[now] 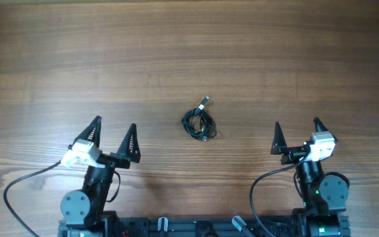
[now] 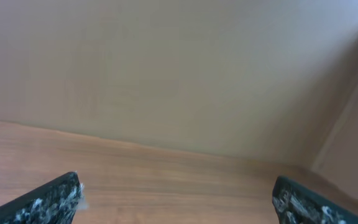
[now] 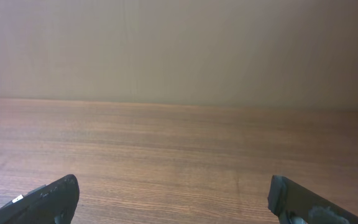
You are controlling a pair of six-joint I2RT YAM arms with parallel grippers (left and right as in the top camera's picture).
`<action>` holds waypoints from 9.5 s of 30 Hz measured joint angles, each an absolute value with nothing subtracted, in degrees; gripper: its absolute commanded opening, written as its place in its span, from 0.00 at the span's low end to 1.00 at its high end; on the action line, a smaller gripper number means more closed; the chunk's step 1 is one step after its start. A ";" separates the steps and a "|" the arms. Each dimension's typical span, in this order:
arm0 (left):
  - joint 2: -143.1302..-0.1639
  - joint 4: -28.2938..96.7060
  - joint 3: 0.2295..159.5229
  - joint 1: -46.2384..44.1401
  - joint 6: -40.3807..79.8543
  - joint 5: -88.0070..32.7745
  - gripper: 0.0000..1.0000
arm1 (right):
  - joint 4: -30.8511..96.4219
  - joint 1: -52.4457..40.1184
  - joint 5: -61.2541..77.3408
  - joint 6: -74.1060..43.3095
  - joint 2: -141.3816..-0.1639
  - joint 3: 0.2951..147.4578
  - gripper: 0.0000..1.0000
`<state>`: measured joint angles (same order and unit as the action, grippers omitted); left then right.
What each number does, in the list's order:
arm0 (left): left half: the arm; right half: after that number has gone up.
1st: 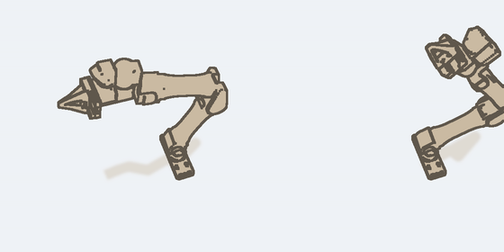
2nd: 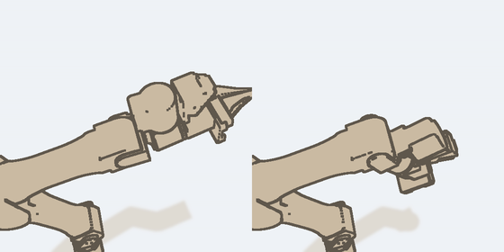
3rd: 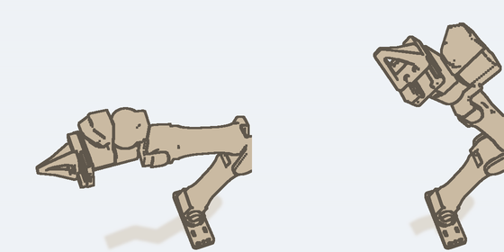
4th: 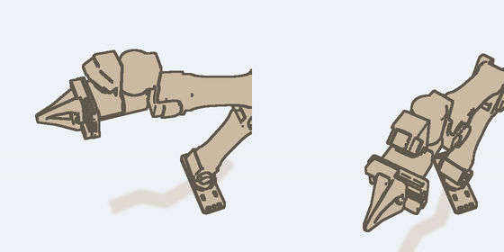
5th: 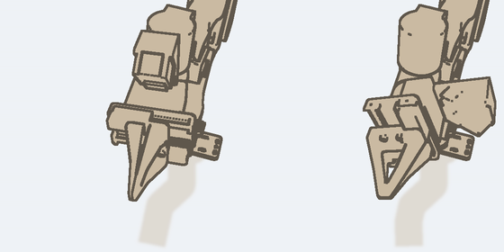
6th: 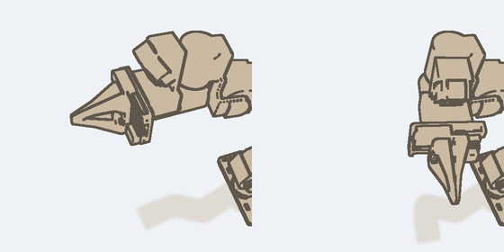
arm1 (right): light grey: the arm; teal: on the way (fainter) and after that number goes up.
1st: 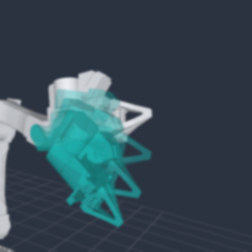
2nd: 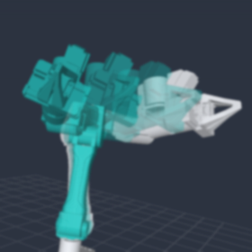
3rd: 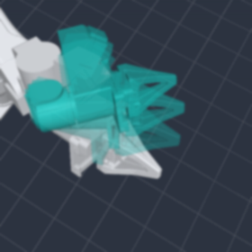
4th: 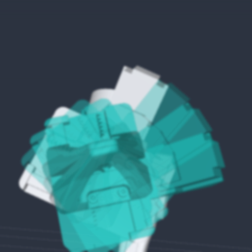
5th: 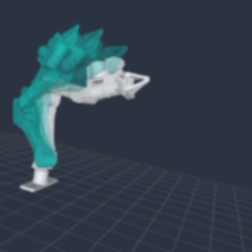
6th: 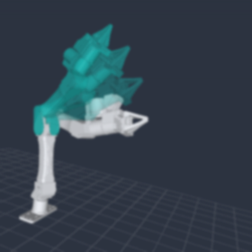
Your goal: Untangle cables
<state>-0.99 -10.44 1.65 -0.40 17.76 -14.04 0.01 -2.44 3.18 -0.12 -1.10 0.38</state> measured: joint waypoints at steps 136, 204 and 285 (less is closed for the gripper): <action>-81.84 25.30 62.00 -22.63 17.85 -27.75 0.04 | -75.61 -17.10 47.48 -70.70 -90.13 16.40 0.05; -102.00 27.92 60.27 -24.93 40.18 -11.31 0.18 | -52.73 -6.11 50.83 -67.40 -90.24 18.24 1.00; -80.86 35.64 60.16 9.63 37.82 -56.36 0.60 | -64.79 -13.45 55.55 -53.69 -90.56 18.09 0.04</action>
<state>-80.86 35.64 60.16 9.63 37.82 -56.36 -64.79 -13.45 55.55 -53.69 -90.56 18.09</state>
